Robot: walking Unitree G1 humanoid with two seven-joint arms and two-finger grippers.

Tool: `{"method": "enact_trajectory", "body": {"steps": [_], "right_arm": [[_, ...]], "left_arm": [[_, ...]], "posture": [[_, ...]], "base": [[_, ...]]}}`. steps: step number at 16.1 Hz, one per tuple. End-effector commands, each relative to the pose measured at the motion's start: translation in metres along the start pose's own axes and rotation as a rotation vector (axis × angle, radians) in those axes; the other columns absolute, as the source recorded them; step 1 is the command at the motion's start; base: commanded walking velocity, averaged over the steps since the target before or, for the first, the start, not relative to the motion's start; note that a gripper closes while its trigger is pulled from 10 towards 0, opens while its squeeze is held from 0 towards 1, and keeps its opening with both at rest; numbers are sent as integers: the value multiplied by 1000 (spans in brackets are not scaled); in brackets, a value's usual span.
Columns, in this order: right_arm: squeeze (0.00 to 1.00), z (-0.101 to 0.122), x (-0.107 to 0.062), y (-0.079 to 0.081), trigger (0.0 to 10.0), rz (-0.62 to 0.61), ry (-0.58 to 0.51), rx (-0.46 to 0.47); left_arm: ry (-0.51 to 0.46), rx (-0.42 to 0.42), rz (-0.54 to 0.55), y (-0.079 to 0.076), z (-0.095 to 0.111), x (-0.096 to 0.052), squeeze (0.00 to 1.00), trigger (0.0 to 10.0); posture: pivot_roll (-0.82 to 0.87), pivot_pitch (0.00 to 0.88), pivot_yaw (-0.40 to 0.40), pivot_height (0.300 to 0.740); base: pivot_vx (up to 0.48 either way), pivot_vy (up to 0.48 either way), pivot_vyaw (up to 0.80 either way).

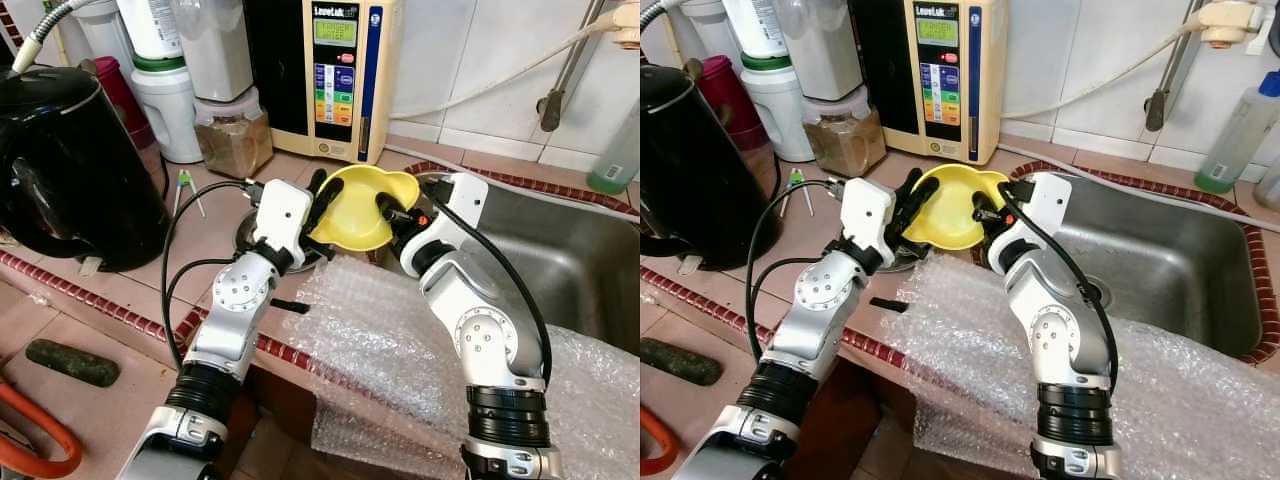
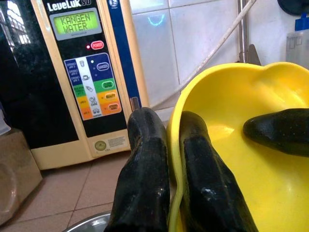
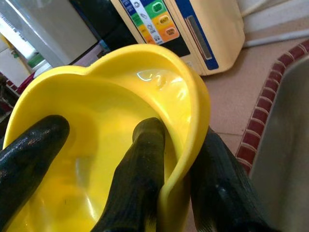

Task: Kitchen organization

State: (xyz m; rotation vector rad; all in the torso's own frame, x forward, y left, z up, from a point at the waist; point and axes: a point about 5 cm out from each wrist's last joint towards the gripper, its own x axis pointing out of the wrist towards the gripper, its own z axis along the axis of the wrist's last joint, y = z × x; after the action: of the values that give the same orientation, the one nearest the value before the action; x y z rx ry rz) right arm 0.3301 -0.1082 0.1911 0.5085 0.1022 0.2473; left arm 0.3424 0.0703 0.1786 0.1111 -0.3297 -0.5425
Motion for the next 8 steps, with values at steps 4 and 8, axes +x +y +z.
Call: {"method": "enact_trajectory", "body": {"steps": [4, 8], "right_arm": [[0, -2, -6, -46, 0, -268, 1, 100], [0, 7, -6, -55, 0, -330, -40, 102]], "left_arm": [[-135, 16, 0, 2, 23, 6, 0, 3020], [-139, -76, -148, -12, 22, 7, 1000, 10000]], "posture": [[-47, 0, 50, 740], [-53, 0, 52, 740]], "base": [[0, 0, 0], [0, 0, 0]]}}
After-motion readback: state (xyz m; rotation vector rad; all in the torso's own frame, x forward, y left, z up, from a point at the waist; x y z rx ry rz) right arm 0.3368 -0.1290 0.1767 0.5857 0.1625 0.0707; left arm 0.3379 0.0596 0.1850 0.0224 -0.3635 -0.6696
